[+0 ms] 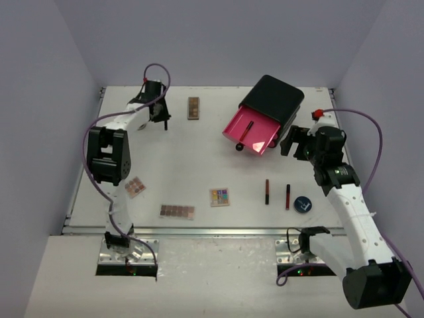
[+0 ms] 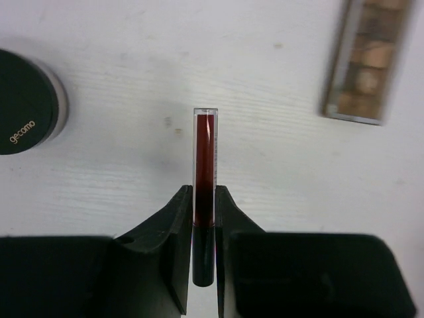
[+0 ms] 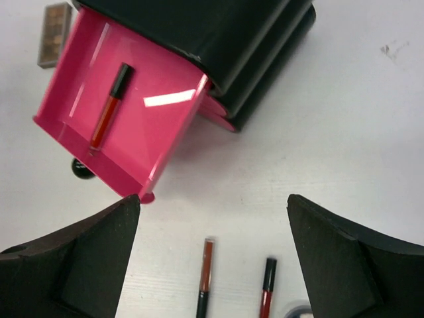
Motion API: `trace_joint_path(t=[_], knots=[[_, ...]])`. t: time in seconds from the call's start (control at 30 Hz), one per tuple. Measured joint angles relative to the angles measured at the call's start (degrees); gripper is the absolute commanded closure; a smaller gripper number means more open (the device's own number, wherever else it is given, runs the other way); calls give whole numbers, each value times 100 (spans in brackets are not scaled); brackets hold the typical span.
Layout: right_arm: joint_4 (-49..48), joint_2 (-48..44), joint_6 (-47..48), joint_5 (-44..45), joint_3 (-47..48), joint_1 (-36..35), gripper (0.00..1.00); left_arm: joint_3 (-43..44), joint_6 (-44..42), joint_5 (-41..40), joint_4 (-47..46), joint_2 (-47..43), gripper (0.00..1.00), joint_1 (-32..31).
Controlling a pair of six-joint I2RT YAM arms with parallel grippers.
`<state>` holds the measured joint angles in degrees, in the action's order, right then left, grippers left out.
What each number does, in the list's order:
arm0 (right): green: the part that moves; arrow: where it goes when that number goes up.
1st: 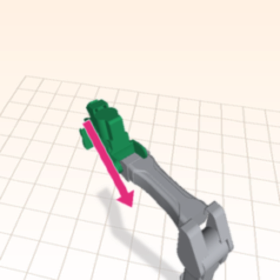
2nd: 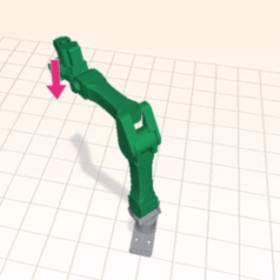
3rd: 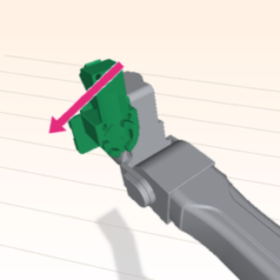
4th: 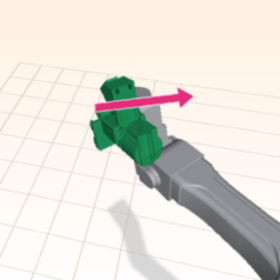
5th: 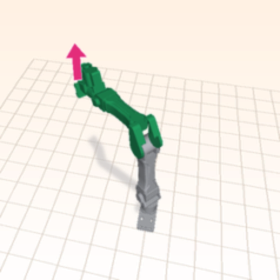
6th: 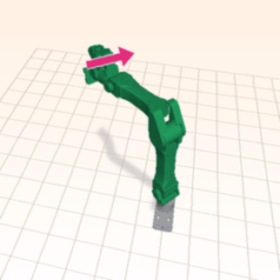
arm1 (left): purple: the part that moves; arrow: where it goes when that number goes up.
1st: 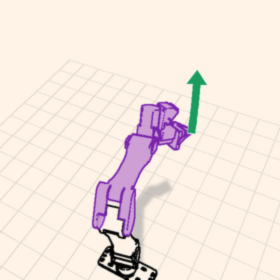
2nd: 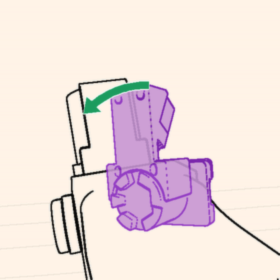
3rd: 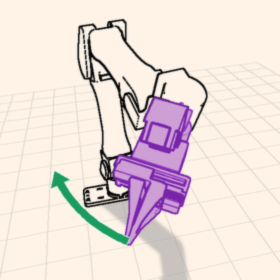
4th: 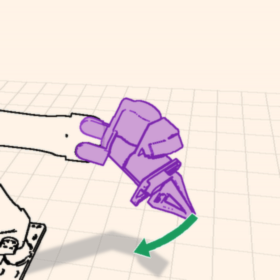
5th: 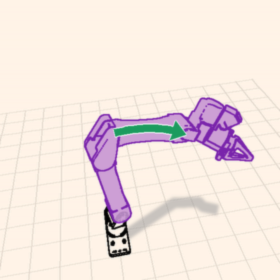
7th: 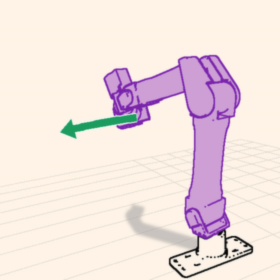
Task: Organize the makeup
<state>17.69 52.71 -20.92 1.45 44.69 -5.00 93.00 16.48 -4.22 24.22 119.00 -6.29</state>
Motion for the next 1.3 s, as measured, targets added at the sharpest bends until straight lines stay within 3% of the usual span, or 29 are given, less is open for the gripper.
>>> trace_joint_path(t=[0.13,0.3,0.43,0.57,0.9,1.3], knots=[[416,-20,-122,47,-178,5,7,43,-266,319,-251,-973,100,-514],[705,-75,-224,2,-497,5,7,374,-839,633,-615,-1628,100,-1620],[766,-107,-278,-31,-686,5,7,407,-1218,950,-728,-1571,100,-2563],[801,-126,-318,-47,-891,5,7,404,-1585,956,-744,-1176,100,-3069],[783,-409,-355,-76,-1309,5,7,333,-1915,576,-906,-571,100,-3239],[711,-521,-379,-193,-1379,5,9,1206,-1850,149,-804,236,100,-3243]])
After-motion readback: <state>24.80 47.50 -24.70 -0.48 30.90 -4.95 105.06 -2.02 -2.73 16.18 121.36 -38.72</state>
